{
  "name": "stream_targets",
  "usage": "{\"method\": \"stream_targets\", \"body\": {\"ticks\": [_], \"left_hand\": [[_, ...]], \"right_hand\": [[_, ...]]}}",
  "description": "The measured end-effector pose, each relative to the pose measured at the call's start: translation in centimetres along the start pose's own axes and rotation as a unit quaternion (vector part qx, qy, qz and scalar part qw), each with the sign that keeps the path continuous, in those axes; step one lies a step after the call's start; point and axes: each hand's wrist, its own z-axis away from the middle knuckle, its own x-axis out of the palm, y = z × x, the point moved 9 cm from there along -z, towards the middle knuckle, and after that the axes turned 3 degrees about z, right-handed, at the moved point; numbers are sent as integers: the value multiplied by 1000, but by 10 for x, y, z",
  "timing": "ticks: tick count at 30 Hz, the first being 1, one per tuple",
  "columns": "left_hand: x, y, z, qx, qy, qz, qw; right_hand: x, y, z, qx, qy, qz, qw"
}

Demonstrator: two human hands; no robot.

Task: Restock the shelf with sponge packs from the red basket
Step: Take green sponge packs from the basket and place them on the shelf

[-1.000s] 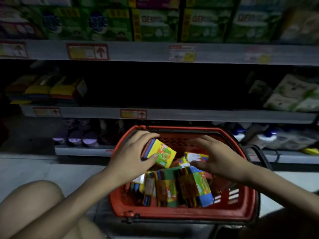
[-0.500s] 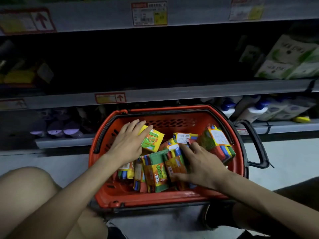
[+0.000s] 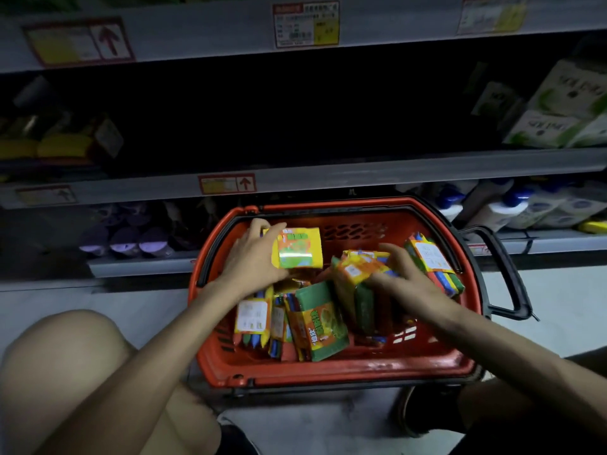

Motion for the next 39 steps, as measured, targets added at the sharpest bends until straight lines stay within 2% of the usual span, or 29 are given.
{"method": "stream_targets", "body": {"ticks": [3, 7, 10, 16, 18, 22, 24, 27, 31, 34, 37, 39], "left_hand": [[-12, -13, 6, -76, -12, 192, 978], [-8, -25, 24, -159, -22, 391, 906], [-1, -28, 37, -210, -34, 476, 853], [9, -29, 54, -289, -60, 629, 719], [12, -30, 58, -307, -73, 641, 699], [19, -18, 67, -307, -136, 615, 713], [20, -7, 70, -295, -145, 607, 724], [21, 6, 72, -282, -133, 611, 727], [20, 11, 75, -274, -100, 625, 724], [20, 20, 76, -258, -93, 642, 716], [15, 28, 76, -235, -89, 623, 741], [12, 33, 75, -225, -92, 600, 762]], "right_hand": [[-11, 6, -2, 63, 30, -101, 992], [-9, 6, 4, 87, 7, -175, 981], [-8, 2, 5, 77, 5, -206, 975], [-1, 1, 8, 100, -28, -249, 963], [4, 4, 8, 117, -34, -277, 953], [8, -2, 7, 92, -10, -338, 936], [12, -10, 10, 70, -17, -333, 940], [20, -20, 12, 29, -12, -250, 968], [20, -28, 15, 57, 22, -199, 978], [16, -35, 13, 32, 50, -146, 987], [16, -48, 17, -51, 74, -65, 994], [21, -52, 16, -93, 59, 2, 994]]}}
